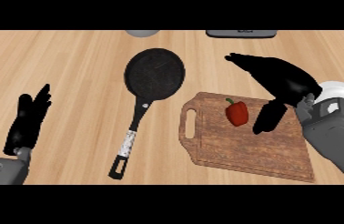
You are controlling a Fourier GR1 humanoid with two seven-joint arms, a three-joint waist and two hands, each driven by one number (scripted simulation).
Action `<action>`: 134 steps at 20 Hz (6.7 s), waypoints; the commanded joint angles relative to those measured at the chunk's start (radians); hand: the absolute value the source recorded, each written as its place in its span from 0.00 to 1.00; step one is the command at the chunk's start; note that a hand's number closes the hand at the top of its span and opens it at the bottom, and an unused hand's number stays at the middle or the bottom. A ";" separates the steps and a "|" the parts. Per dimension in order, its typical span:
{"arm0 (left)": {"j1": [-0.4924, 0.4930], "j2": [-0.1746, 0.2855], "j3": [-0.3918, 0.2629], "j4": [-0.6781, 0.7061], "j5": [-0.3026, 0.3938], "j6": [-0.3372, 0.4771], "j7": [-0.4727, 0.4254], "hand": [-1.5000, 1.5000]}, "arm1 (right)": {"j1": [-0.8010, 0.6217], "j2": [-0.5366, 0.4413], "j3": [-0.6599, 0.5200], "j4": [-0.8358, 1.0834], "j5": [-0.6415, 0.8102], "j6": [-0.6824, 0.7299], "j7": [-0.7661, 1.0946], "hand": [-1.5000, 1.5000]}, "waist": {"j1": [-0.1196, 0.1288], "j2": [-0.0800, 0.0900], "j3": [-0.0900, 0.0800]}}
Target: Pick the bell pepper from the cutting board and place it in the pan
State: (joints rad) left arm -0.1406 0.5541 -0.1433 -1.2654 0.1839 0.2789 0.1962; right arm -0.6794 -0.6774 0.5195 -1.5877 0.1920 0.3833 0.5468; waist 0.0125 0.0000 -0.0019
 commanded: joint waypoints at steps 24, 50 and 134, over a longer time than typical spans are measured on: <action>0.033 -0.129 0.129 -0.049 -0.141 -0.079 0.033 0.50 | 0.133 0.316 -0.064 0.187 0.485 0.156 -0.072 0.00 | -0.007 0.000 0.002; 0.021 -0.183 0.230 -0.055 -0.245 -0.170 0.066 0.50 | 0.188 0.325 -0.136 0.353 0.834 0.018 -0.387 1.00 | -0.010 0.000 0.002; -0.178 -0.277 0.212 0.004 -0.352 -0.255 0.072 0.50 | -0.474 0.677 -0.554 1.335 -0.058 -0.776 -0.916 0.00 | 0.176 0.045 0.005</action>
State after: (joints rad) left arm -0.3168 0.2697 0.0613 -1.2576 -0.1668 0.0199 0.2554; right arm -1.1256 0.0000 -0.0041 -0.2538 0.1932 -0.3535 -0.3476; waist 0.2045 0.0536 0.0032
